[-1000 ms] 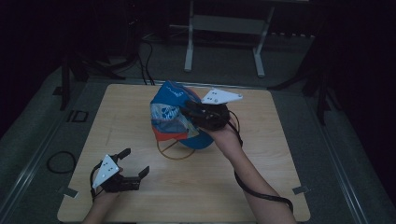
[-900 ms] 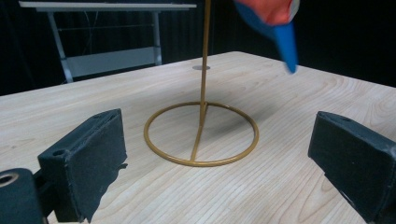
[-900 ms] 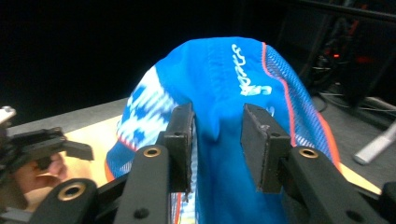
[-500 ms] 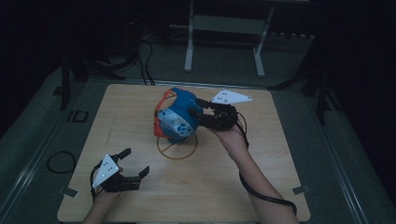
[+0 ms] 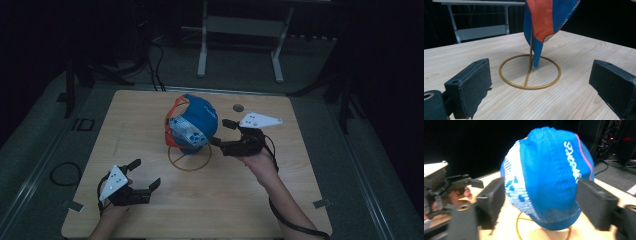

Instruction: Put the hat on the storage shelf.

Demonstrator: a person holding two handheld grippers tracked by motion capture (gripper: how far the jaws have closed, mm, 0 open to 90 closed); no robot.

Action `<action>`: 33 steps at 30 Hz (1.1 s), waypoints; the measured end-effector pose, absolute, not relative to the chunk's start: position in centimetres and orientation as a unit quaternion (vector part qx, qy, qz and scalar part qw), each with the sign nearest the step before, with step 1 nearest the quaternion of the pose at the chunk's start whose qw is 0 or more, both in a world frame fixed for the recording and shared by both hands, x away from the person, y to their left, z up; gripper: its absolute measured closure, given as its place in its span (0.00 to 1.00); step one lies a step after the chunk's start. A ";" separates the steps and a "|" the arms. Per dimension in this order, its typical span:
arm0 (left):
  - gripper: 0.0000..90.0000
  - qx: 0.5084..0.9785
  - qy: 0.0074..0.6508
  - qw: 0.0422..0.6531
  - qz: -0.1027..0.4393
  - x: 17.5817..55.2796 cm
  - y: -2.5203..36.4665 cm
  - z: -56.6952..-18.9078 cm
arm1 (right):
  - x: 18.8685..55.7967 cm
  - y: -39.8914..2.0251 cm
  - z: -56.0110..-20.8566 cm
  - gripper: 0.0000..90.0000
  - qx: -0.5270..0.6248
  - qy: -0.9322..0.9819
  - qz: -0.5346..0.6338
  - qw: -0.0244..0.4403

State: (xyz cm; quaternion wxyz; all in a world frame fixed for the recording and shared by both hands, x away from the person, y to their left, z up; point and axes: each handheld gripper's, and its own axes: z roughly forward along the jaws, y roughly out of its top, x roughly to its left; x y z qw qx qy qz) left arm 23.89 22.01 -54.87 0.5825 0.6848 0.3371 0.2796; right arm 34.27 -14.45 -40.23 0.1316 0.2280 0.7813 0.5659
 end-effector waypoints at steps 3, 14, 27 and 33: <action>0.05 0.686 0.335 0.583 0.278 23.9 21.9 -54.9 | 33.8 -15.0 -41.1 0.17 0.226 0.782 0.569 0.116; 0.05 0.692 0.333 0.580 0.273 23.9 21.5 -55.1 | 33.3 -15.9 -45.5 0.15 0.226 0.791 0.559 0.098; 0.05 0.696 0.330 0.577 0.273 23.9 21.3 -55.3 | 32.7 -15.9 -49.5 0.15 0.218 0.811 0.535 0.087; 0.05 0.700 0.328 0.574 0.270 23.9 21.3 -55.5 | 32.1 -16.2 -51.2 0.16 0.217 0.818 0.527 0.075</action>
